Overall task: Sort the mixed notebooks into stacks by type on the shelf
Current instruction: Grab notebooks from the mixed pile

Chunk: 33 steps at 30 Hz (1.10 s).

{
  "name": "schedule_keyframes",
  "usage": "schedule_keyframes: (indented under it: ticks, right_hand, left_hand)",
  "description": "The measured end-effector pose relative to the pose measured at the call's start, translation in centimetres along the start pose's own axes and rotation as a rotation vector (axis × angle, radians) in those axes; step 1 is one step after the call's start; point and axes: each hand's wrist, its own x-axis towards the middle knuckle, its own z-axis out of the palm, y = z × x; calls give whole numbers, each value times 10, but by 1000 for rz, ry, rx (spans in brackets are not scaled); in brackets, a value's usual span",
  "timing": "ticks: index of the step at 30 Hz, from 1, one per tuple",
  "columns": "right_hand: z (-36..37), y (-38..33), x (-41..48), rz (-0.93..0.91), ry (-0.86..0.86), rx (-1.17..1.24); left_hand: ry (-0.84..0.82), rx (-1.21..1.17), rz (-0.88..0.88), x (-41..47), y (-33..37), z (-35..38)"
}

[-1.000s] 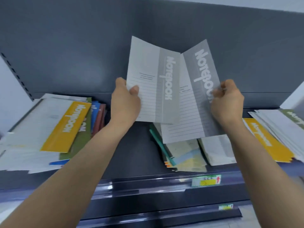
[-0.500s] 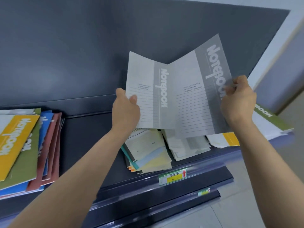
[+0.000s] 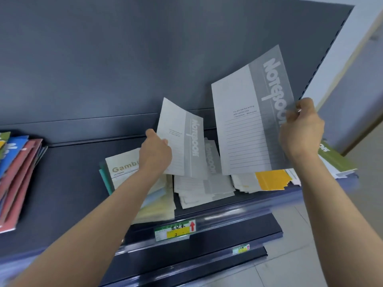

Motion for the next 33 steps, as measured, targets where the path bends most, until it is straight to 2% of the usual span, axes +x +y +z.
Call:
schedule_keyframes:
  ticks: [4,11,16,19,22,28,33]
  right_hand:
    - [-4,29,29,-66,-81,25]
    - [-2,83,69,-128,-194,66]
    - [-5,113,86,-132,-255,59]
    - [-9,137,99,-124,-258,37]
    - [-13,163,113,-79,-252,17]
    - [-14,212,132,-22,-282,-137]
    - [-2,243,139,-13,-352,-284]
  left_hand:
    - [10,47,-113,-11,9,39]
    - [79,284,-216,-35,14,85]
    - [49,869,-181,-46,32,98]
    - [69,1049,-134,-49,50,102]
    - [118,976,-30,-47,75,114]
    - [166,703,305,-56,138,140]
    - [192,603,428,-66,165,156]
